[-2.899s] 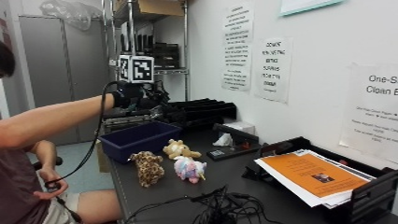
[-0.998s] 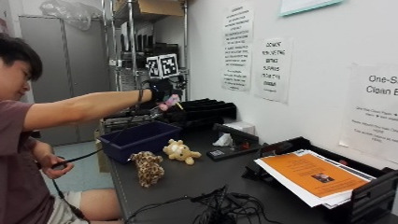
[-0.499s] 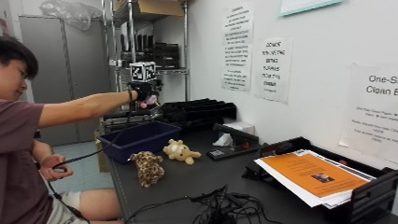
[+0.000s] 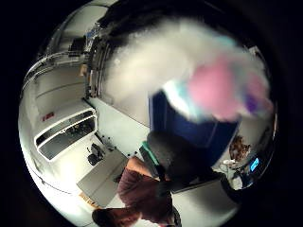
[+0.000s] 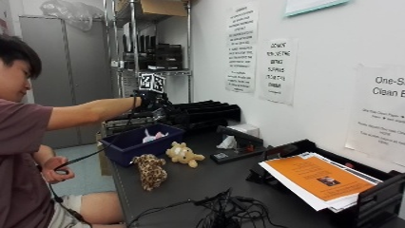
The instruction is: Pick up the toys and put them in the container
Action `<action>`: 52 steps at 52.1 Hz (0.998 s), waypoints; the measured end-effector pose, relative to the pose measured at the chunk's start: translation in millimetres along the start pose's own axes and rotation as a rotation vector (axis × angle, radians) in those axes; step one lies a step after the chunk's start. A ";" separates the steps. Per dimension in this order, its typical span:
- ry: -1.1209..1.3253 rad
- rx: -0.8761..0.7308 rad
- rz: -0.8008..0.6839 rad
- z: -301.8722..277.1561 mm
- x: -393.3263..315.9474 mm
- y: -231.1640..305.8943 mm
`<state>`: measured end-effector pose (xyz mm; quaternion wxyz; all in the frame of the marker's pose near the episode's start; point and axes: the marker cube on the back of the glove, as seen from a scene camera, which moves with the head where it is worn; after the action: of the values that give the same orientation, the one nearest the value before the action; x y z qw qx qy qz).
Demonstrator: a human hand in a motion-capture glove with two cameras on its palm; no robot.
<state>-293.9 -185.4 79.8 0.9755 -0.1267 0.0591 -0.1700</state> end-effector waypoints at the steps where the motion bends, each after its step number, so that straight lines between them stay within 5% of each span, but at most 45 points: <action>1: -0.002 0.009 0.009 -0.9 2.7 1.1; 18: 0.078 0.034 0.212 -42.3 82.9 58.7; 30: 0.064 -0.005 0.330 -8.4 162.9 147.4; 39: 0.001 -0.023 0.315 49.3 182.2 183.2; 52: -0.274 -0.136 0.255 220.0 173.0 172.5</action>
<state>-42.6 -38.4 232.5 0.9772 -0.2059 -0.0471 -0.0219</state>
